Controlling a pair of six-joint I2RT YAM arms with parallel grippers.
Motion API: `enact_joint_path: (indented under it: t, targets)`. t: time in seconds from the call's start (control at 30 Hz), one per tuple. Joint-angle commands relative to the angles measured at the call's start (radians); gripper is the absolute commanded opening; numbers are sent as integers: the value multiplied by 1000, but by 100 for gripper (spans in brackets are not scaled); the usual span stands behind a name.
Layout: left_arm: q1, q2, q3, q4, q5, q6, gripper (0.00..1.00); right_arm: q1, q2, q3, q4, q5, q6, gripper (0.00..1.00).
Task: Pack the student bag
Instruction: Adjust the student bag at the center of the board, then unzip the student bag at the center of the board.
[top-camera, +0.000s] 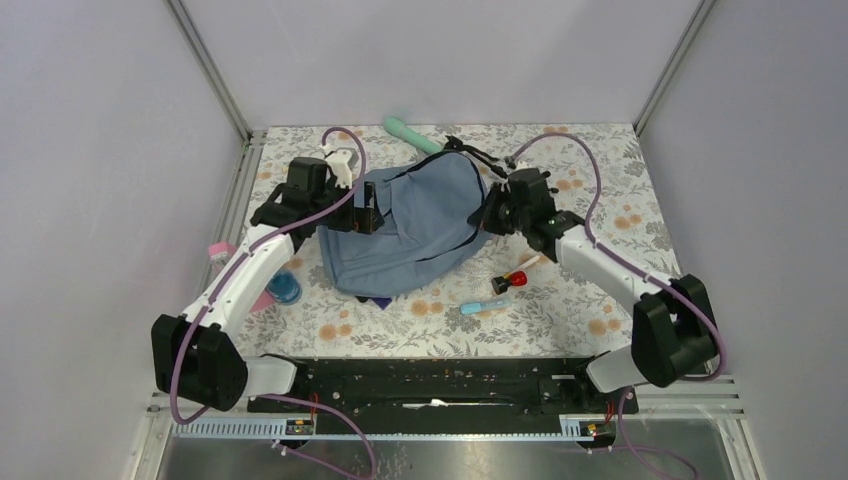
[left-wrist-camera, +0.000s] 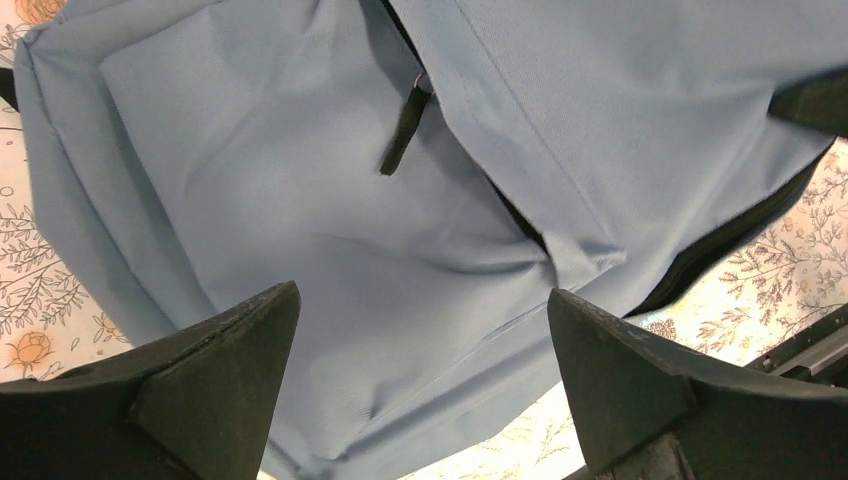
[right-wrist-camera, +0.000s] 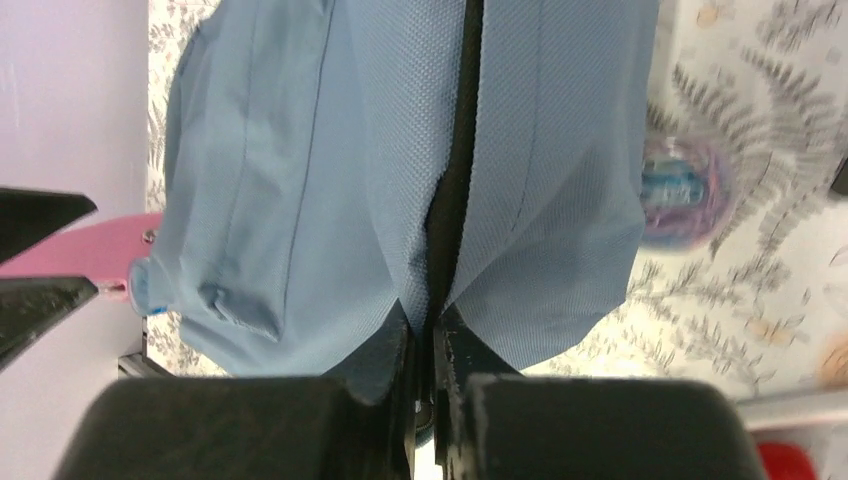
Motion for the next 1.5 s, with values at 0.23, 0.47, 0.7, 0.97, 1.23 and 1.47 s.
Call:
enact_joint_path:
  t: [0.23,0.47,0.7,0.97,1.23,1.47]
  targets:
    - [22,165,159,61,54,63,97,-171,245,349,87,-263,-197,0]
    - [22,353,187,219,197,192,89,-204,317,411,95,-366,-206,0]
    - [22,462,219,310,213,196,68,-204,301,385,107,-379,-221,0]
    - [20,520,229,332,234,183,51,-204,312,381,108,-390,-221,0]
    - [1,570,267,275,189,197,42,-204,311,376,107,-399,-216,0]
    - [-28,566,296,213,126,248,0,-205,308,367,106,-376,-216,0]
